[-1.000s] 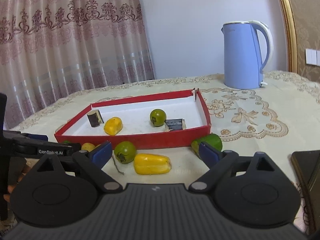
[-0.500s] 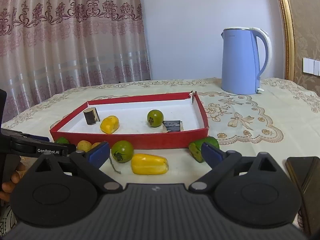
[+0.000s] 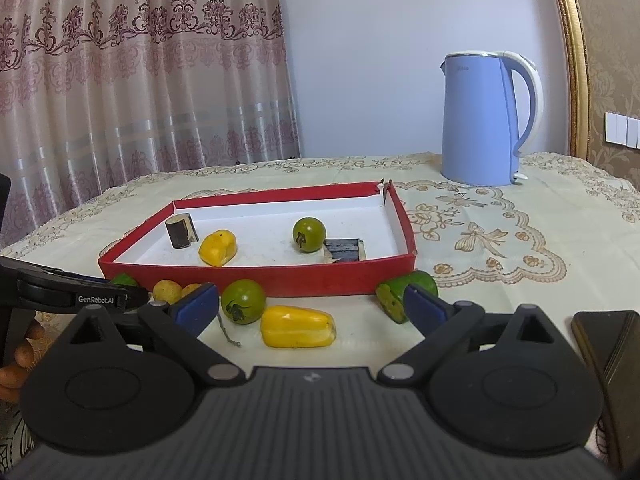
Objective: Organize fruits
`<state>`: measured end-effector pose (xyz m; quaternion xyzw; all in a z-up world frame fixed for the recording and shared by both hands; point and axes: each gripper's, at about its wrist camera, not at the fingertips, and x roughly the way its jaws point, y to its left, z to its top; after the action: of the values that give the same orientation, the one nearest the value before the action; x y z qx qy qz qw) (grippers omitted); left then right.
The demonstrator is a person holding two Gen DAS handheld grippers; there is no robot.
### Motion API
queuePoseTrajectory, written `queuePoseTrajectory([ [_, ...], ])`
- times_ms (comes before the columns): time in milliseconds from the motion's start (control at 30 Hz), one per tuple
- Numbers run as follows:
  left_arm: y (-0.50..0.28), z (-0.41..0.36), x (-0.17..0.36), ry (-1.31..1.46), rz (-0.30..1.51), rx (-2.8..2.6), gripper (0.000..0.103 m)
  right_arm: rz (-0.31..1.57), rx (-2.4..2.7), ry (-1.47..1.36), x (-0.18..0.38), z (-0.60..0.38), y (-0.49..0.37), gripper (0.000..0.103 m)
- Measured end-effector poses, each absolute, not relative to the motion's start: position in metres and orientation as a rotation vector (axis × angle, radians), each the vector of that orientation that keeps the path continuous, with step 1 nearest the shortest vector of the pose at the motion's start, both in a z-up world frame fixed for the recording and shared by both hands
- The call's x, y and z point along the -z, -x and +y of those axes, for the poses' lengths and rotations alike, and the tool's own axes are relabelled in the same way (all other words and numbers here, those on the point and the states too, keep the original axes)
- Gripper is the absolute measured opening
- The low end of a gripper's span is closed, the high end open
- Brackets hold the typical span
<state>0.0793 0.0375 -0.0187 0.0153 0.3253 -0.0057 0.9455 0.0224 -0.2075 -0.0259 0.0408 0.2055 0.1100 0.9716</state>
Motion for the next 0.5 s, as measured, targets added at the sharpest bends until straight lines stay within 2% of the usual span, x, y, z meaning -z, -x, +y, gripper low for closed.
queuePoseTrajectory([
  [500, -0.0742, 0.039, 0.0084, -0.069, 0.627, -0.052, 0.032, 0.403, -0.213, 0.0, 0.0222, -0.1998, -0.0164, 0.097],
])
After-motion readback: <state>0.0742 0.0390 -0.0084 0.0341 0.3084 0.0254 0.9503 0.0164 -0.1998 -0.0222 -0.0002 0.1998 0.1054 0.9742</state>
